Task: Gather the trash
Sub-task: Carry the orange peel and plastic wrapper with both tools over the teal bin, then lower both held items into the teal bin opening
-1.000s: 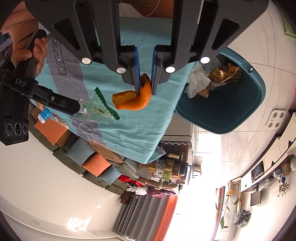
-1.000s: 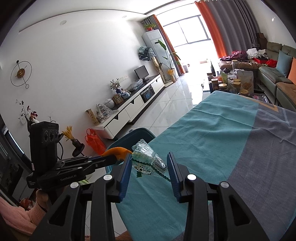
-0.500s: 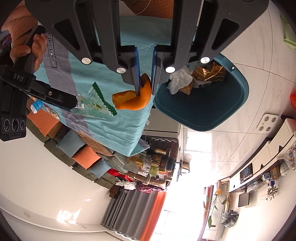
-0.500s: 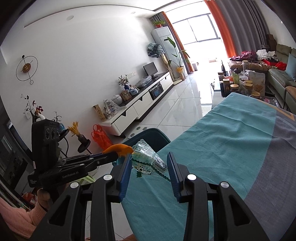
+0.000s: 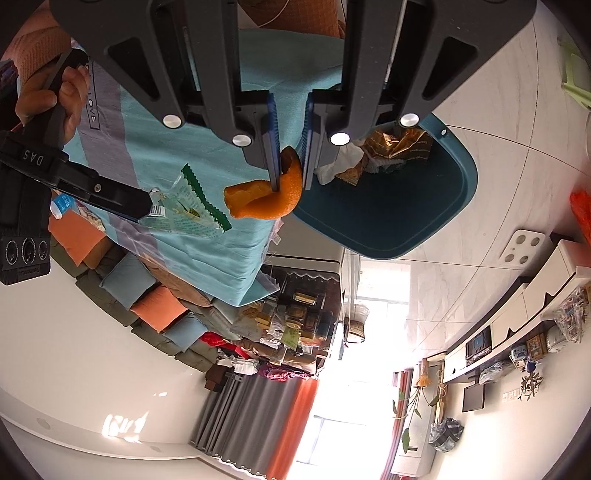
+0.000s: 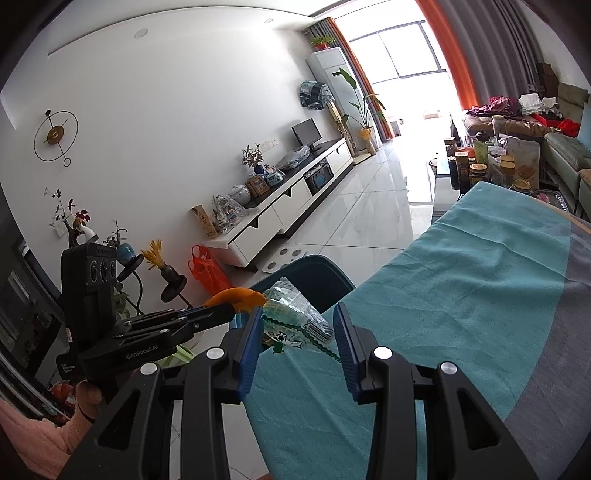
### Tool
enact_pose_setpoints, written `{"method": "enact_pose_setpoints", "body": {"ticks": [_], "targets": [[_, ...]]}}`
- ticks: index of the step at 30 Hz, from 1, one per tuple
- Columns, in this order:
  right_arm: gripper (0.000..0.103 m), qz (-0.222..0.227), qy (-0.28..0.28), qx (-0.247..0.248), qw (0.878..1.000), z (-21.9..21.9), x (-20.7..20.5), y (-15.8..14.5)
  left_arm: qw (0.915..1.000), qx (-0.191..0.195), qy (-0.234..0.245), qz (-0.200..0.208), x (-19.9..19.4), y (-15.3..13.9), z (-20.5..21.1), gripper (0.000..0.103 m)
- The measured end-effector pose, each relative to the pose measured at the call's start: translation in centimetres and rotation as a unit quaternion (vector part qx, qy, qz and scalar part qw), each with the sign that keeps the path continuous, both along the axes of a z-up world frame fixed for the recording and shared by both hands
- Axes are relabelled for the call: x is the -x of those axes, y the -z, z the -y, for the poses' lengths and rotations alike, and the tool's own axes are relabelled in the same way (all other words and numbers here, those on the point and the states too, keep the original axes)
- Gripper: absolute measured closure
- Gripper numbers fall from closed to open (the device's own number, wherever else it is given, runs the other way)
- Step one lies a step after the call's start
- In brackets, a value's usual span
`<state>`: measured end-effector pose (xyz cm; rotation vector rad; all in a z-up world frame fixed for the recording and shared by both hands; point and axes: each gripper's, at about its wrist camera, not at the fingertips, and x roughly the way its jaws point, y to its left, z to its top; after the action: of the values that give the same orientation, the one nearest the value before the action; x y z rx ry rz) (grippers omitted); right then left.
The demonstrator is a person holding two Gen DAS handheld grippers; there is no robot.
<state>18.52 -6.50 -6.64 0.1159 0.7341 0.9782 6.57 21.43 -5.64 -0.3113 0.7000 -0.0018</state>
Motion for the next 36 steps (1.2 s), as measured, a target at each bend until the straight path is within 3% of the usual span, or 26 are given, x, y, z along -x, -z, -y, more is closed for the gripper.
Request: {"method": "enact_pose_setpoints", "body": {"ticks": [36], "targets": [[0.066,-0.011,-0.029,0.012,0.999,-4.2,-1.3,0.2,0.9986,-0.001,-0.052,-0.007,-0.1,0.7,-2.4,0.092]]}}
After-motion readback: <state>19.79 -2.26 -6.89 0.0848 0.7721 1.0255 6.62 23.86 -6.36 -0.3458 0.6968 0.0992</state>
